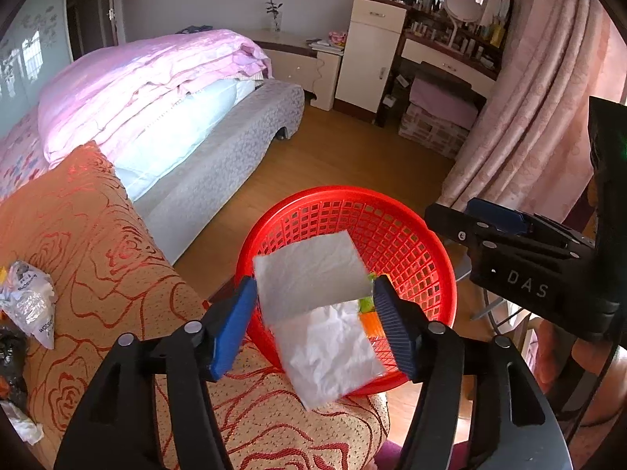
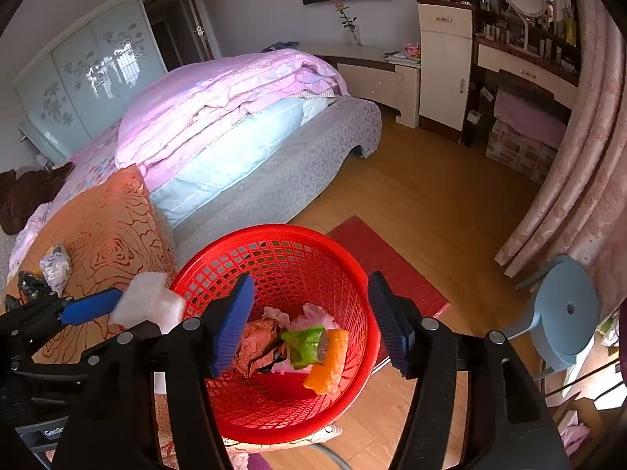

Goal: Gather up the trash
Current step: 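Open both tools to drop the tissue and snack bag into the wastebasket, then move both tools back to the bed and grasp the white cloth with the left tool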

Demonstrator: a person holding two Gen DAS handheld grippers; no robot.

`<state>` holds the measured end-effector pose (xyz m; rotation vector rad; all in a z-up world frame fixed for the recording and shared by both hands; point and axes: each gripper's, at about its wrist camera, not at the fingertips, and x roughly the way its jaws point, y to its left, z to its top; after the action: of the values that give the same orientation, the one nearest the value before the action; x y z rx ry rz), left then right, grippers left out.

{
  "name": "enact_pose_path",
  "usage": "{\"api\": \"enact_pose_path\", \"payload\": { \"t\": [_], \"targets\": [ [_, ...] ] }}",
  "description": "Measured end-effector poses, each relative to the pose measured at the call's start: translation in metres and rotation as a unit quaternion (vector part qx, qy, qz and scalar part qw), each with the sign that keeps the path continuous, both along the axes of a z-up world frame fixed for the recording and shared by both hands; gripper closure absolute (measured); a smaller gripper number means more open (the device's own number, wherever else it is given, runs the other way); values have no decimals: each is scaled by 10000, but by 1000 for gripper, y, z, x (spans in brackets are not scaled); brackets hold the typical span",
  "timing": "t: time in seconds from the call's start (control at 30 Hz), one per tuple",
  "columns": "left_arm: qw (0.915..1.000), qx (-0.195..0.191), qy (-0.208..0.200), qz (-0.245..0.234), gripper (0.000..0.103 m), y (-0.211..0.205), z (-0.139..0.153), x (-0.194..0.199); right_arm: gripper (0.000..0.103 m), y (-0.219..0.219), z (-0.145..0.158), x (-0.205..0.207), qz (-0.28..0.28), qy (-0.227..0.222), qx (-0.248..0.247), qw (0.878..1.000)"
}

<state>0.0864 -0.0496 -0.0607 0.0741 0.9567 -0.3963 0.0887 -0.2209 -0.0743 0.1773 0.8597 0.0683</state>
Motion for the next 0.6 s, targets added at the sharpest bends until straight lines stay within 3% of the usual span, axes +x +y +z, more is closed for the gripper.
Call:
{"api": "enact_pose_path", "payload": {
  "t": [0.3,0.6],
  "targets": [
    [9999,-39,-64,114,39,12,6,-3,44,-2,3,-1,-8,-73,-27,10000],
    [9977,-42,-282,614,39,42,18,-15,44,15,8,-7,229,-233,-116,9994]
  ]
}}
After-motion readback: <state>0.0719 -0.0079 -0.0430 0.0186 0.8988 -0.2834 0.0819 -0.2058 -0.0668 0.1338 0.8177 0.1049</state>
